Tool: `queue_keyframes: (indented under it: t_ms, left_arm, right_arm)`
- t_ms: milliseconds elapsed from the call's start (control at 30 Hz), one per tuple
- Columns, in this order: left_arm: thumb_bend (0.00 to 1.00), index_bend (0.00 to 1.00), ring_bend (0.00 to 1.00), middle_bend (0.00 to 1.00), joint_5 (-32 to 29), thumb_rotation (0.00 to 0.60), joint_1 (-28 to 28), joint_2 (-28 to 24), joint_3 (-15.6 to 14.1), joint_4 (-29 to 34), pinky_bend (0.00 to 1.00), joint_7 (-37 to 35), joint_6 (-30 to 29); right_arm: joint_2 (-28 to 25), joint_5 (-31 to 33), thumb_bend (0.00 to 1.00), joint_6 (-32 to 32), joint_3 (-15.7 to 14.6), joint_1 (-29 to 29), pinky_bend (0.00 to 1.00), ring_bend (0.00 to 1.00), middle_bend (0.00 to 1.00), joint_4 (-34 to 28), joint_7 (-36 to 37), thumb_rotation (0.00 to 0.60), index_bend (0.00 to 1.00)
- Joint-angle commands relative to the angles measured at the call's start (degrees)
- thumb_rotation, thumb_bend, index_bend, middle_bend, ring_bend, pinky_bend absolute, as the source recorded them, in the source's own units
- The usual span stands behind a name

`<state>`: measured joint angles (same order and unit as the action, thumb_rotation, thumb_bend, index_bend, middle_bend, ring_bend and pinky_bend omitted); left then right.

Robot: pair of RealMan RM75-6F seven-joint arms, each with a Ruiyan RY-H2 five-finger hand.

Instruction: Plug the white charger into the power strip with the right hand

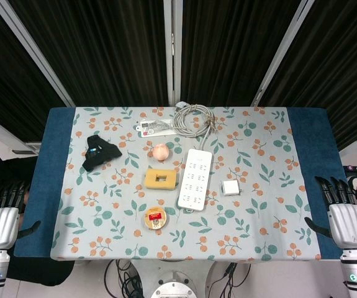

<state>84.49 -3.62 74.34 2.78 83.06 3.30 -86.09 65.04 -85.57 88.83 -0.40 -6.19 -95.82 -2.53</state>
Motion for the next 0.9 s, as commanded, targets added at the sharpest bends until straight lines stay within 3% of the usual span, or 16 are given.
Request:
queue_keyframes:
  t_ms: [33, 500, 700, 900]
  left_arm:
    - [0.14, 0.07, 0.00, 0.03, -0.05, 0.600, -0.16, -0.03, -0.13, 0.05, 0.00, -0.36, 0.44]
    - [0.14, 0.07, 0.00, 0.03, -0.08, 0.600, -0.28, 0.19, -0.24, -0.13, 0.00, -0.73, 0.64]
    - [0.14, 0.07, 0.00, 0.03, 0.37, 0.600, -0.28, 0.43, -0.44, -0.20, 0.00, -1.07, 0.44]
    - [0.14, 0.07, 0.00, 0.03, 0.28, 0.600, 0.01, 0.28, -0.60, -0.41, 0.00, -1.60, 0.26]
  right_arm:
    - [0.25, 0.11, 0.09, -1.20, 0.40, -0.37, 0.00, 0.00, 0.10, -0.04, -0.85, 0.600, 0.01]
    - [2.79, -1.79, 0.09, -4.87, 2.51, -3.05, 0.00, 0.00, 0.14, 1.10, -2.20, 0.600, 0.01]
    - [10.07, -0.43, 0.09, -14.56, 4.99, -10.07, 0.00, 0.00, 0.20, 5.57, -4.39, 0.600, 0.07]
    - [20.23, 2.11, 0.07, -21.08, 7.17, -15.55, 0.00, 0.00, 0.25, 15.21, -4.58, 0.600, 0.21]
